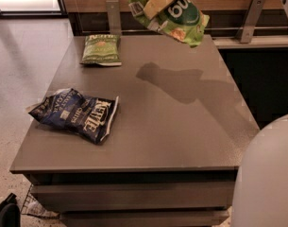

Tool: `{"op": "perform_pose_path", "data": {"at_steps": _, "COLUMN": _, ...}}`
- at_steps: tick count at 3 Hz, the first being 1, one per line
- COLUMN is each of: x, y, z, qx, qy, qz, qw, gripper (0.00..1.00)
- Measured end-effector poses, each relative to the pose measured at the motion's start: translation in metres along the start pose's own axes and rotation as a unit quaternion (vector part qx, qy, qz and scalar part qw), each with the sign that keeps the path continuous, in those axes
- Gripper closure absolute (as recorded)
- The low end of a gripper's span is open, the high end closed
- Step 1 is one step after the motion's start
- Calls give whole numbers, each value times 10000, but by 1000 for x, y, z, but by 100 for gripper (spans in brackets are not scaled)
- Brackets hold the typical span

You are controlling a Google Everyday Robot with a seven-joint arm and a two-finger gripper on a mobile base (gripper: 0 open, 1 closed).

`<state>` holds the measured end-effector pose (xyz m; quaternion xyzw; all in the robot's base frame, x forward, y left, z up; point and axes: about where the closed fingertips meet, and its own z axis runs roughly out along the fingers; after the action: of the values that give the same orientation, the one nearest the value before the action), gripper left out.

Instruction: Move green rice chip bag near green jalapeno chip bag

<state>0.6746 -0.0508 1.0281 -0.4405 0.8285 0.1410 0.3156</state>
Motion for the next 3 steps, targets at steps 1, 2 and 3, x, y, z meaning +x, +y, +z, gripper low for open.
{"op": "perform_pose_path", "data": {"at_steps": 1, "x": -21, "y": -15, "z": 2, "qx": 282, "qy": -303, "qz": 174, "qw": 9990, "gripper": 100}}
{"op": "perform_pose_path", "data": {"at_steps": 2, "x": -20, "y": -18, "z": 3, "qx": 304, "qy": -287, "qz": 228, "qw": 9989, "gripper": 100}}
{"op": "perform_pose_path", "data": {"at_steps": 3, "x": -10, "y": -51, "z": 28, "qx": 624, "qy": -61, "qz": 994, "qw": 9931, "gripper": 100}}
